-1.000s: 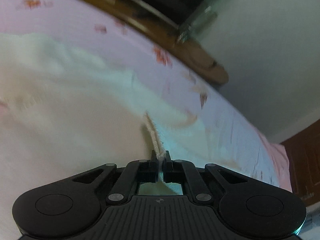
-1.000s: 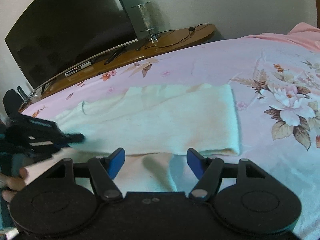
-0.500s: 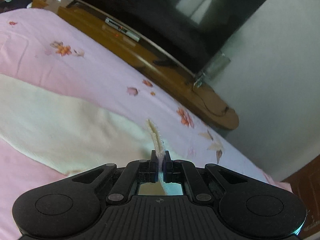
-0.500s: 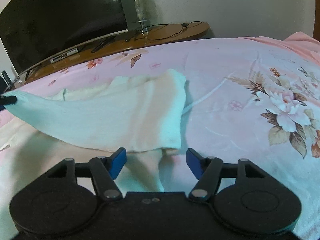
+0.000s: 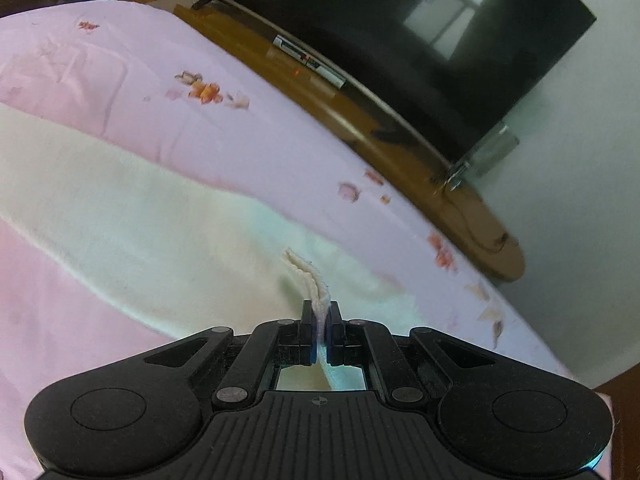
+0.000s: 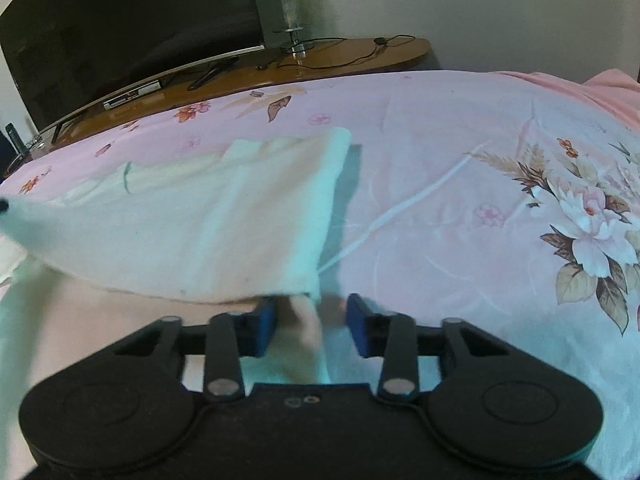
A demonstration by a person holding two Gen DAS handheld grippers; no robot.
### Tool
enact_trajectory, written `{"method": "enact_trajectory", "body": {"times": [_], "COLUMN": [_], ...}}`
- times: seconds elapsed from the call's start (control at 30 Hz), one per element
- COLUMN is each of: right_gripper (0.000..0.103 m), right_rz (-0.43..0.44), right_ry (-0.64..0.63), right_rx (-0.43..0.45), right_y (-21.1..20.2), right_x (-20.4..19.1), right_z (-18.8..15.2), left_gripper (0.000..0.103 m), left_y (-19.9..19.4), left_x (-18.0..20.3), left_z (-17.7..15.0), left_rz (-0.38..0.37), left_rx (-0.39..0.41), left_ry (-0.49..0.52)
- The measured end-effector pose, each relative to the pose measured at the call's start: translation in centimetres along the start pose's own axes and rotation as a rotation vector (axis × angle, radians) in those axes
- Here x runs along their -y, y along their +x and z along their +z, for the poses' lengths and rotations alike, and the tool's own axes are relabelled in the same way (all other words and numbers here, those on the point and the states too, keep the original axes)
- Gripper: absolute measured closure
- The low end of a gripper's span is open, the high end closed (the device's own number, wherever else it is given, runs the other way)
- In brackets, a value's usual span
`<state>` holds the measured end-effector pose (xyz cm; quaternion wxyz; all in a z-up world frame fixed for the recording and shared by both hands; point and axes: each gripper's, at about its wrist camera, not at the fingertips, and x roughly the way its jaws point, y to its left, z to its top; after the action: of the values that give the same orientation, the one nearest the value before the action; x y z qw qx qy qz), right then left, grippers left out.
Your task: Fold small clothes
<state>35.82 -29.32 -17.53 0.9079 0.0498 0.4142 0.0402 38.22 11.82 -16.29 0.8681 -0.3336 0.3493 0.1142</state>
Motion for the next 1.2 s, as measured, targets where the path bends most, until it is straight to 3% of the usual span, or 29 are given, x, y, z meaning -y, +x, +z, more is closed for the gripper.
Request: {"method": "enact_trajectory", "body": {"times": [0.13,0.2,0.3,0.4,0.57,0.63,0.77,0.87,1.0,1.1,1.2], "right_gripper": [0.072,0.087,0.091,0.092,0.091,0.091,0.087,0.087,0.085,0.085,0.086], "right_rz": [-0.007,-0.039,-0.065,-0.092,-0.061,-0.079,-0.05,-0.032,0.002,0.024,0.02], "right_ry": [0.013,0.01,0.078,0.095,0.184,0.073,0.109,0.094,0.056,0.013,0.008], "right_rx": [0.019,0.039,0.063,0.064,0.058,0.041,0.025,0.091,0.158,0.11,0.02], "right_y": [0.5,0.5,0.1,0.5,0.4,-0.1,-2.0,-4.2,-4.4,-1.9,0.9], "right_x": [-0.1,0.0,1.2,1.9,2.9,2.0,2.8,2.3,0.6,-0.6,-0.3], "right_z": [0.9,1.0,0.6,-0.1,-0.3,-0.3,-0.4,-0.2,1.8,3.1,2.6], "left_gripper": [0.099,0.099,0.099,0.099,0.099,0.099,0.099,0.099,0.099,0.099,0.099], "left_y": [0.7,0.9,1.1,1.4,1.3,0.4,-1.7,-3.2,-3.0,-0.7,2.2], "left_x": [-0.2,-0.2,-0.3,-0.6,-0.9,-0.9,-1.4,-1.6,0.4,1.9,2.0], "left_z": [-0.9,-1.4,-2.5,-3.4,-3.3,-2.9,-2.1,-1.4,-1.5,-2.4,-3.2], "left_rz": [0.036,0.048,0.051,0.061,0.06,0.078,0.099,0.098,0.05,0.042,0.105], "left_rx": [-0.021,-0.027,-0.057,-0.075,-0.092,-0.076,-0.04,0.001,-0.012,-0.053,-0.086], "left_ry": [0.023,0.034,0.04,0.042,0.079,0.102,0.124,0.118,0.152,0.185,0.203]}}
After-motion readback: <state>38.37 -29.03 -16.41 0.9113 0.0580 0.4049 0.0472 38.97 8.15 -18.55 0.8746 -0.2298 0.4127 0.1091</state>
